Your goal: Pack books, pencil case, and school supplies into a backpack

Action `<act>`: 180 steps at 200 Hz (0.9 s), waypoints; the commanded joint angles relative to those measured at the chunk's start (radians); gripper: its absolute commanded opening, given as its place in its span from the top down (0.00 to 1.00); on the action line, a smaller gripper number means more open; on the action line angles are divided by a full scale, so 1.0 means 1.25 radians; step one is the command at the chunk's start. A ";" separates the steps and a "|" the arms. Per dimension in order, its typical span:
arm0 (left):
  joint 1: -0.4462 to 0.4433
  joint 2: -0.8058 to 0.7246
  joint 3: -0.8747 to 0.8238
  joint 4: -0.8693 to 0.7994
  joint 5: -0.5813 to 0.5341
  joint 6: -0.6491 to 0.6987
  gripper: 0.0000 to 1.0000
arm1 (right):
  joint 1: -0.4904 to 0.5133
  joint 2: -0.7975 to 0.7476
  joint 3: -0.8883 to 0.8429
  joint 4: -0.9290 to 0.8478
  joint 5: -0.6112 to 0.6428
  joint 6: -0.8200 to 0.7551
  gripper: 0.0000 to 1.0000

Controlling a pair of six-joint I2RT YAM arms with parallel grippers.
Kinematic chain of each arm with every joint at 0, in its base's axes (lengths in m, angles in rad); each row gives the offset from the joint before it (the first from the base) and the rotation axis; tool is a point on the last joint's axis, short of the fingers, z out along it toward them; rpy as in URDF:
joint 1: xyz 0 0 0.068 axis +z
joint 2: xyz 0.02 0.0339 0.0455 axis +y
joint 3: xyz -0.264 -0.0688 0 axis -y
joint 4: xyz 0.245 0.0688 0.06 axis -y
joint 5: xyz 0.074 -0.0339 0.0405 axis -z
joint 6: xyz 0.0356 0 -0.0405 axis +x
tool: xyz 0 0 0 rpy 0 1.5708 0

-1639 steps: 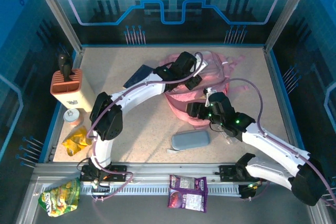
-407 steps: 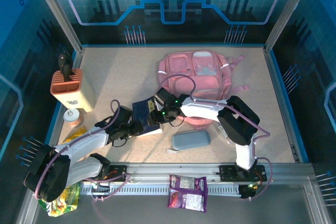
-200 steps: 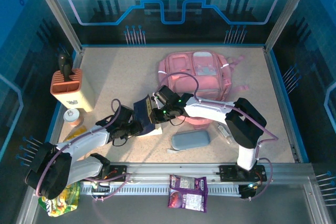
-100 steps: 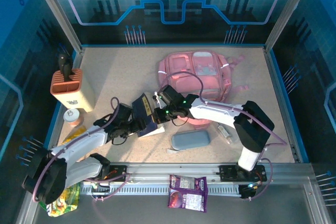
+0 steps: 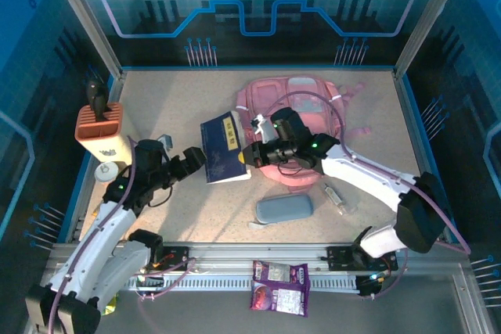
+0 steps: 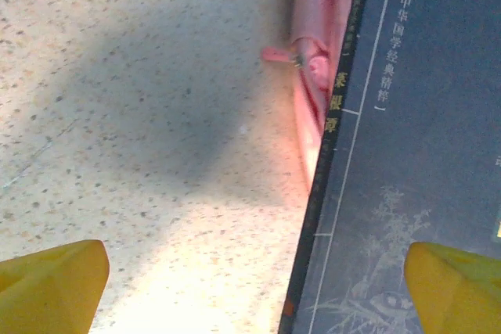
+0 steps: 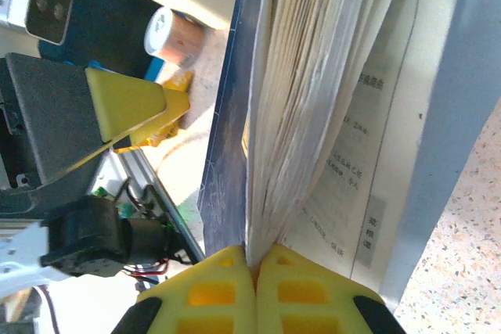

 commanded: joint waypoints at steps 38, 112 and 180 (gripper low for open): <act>0.013 0.051 -0.003 0.208 0.270 -0.053 0.08 | -0.082 -0.073 -0.039 0.170 -0.218 0.083 1.00; -0.002 0.068 -0.067 0.448 0.360 -0.152 0.53 | -0.105 -0.020 -0.070 0.286 -0.270 0.159 1.00; -0.010 0.073 -0.032 0.476 0.344 -0.181 0.91 | -0.115 -0.043 -0.071 0.185 -0.210 0.094 0.70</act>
